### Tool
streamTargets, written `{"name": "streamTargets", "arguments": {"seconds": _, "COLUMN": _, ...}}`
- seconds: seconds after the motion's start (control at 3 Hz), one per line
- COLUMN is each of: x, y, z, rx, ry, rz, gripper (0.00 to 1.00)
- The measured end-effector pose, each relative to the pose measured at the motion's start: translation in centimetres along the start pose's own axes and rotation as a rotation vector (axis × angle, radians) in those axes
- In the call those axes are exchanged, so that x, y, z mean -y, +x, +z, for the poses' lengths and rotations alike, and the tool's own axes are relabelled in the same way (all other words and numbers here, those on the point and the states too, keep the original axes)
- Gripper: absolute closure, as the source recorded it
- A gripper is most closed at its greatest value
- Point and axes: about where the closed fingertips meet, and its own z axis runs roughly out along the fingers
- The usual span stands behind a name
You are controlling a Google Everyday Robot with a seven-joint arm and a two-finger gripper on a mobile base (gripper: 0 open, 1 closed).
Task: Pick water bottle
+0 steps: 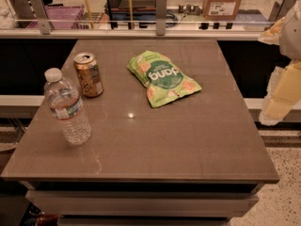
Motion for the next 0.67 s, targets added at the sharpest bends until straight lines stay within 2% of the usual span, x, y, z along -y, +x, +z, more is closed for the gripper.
{"name": "streamTargets", "arguments": {"seconds": 0.33, "x": -0.35, "y": -0.26, "z": -0.45, "rx": 0.012, "ry": 0.010, "rz": -0.005, "gripper": 0.00}}
{"name": "streamTargets", "arguments": {"seconds": 0.67, "x": -1.19, "y": -0.86, "z": -1.36, "rx": 0.061, "ry": 0.028, "rz": -0.007, "gripper": 0.00}}
